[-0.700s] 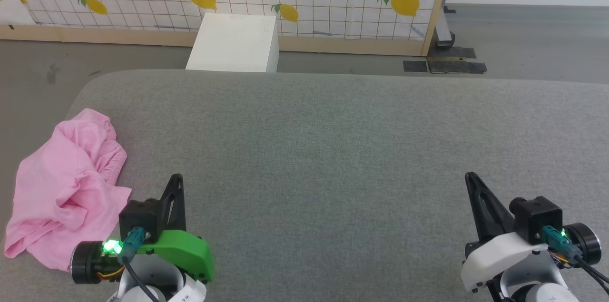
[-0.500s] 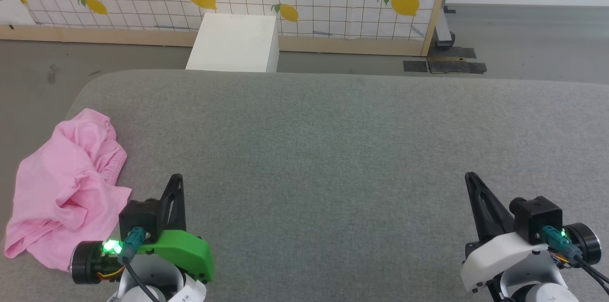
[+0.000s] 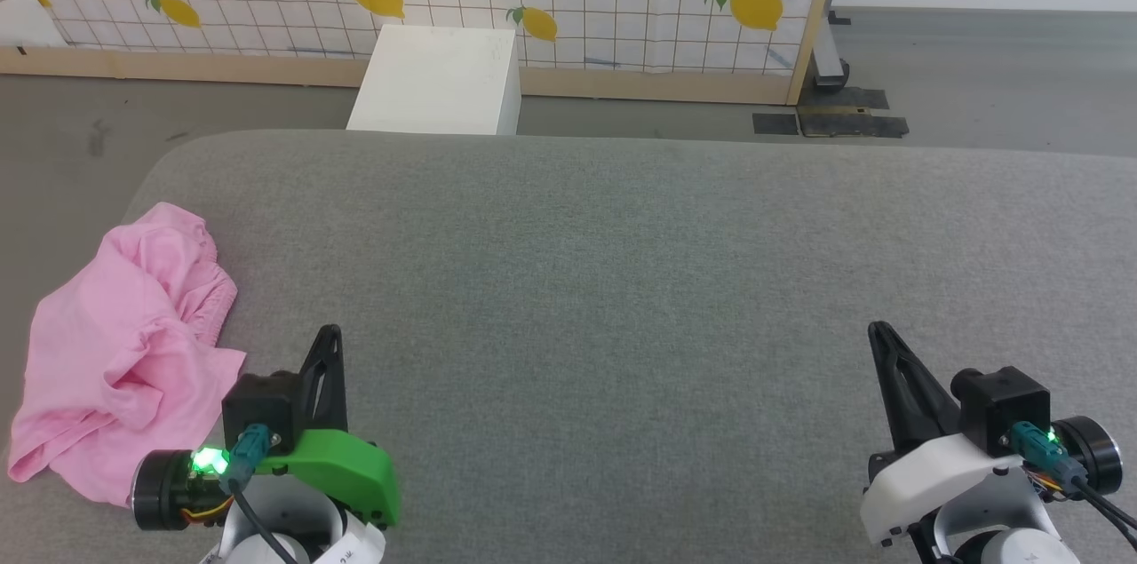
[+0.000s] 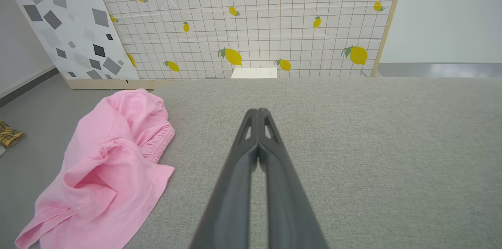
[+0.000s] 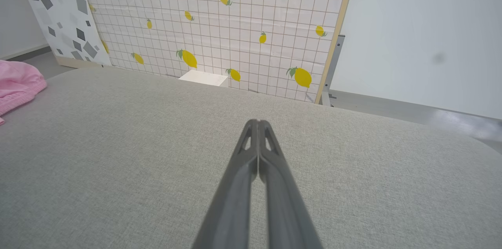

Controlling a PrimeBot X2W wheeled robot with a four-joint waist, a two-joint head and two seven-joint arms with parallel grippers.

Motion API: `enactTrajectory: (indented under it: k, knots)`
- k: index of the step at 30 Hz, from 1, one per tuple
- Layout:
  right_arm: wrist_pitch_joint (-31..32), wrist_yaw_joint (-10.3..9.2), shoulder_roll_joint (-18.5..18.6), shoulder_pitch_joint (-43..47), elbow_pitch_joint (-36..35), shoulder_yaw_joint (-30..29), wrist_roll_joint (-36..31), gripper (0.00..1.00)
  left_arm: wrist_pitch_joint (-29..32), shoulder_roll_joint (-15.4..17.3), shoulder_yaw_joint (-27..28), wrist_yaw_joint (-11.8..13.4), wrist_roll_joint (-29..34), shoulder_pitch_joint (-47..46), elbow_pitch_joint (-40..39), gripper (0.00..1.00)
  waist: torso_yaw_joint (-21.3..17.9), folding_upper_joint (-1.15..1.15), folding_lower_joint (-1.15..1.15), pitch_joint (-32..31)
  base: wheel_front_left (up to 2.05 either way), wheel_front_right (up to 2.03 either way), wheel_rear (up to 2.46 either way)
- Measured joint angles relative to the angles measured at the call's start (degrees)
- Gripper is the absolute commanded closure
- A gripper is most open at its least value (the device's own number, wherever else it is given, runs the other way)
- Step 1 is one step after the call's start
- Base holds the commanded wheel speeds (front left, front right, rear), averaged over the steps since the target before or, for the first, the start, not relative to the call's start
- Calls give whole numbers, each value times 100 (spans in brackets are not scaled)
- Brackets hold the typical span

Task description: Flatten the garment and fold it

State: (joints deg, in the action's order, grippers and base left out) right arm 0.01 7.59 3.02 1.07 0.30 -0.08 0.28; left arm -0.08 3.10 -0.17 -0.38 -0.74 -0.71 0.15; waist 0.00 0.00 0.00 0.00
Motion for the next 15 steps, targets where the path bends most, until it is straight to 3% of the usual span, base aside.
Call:
enactTrajectory:
  k: [8, 9, 15]
  knots:
    - [0, 0, 0, 0, 0, 0, 0, 100, 0, 0, 0, 0, 0, 0, 0, 100, 0, 0, 0, 0, 0, 0, 0]
    - [0, 0, 1, 2, 1, -1, 1, 0, 0, 1, -4, 0, -4, -1, 1, 0, 0, 0, 0, 0, 0, 0, 0]
    - [-1, 0, 2, 7, 5, -8, 2, 0, -3, 1, -41, 0, -34, -2, 12, 0, 0, 0, 0, 0, 0, 0, 0]
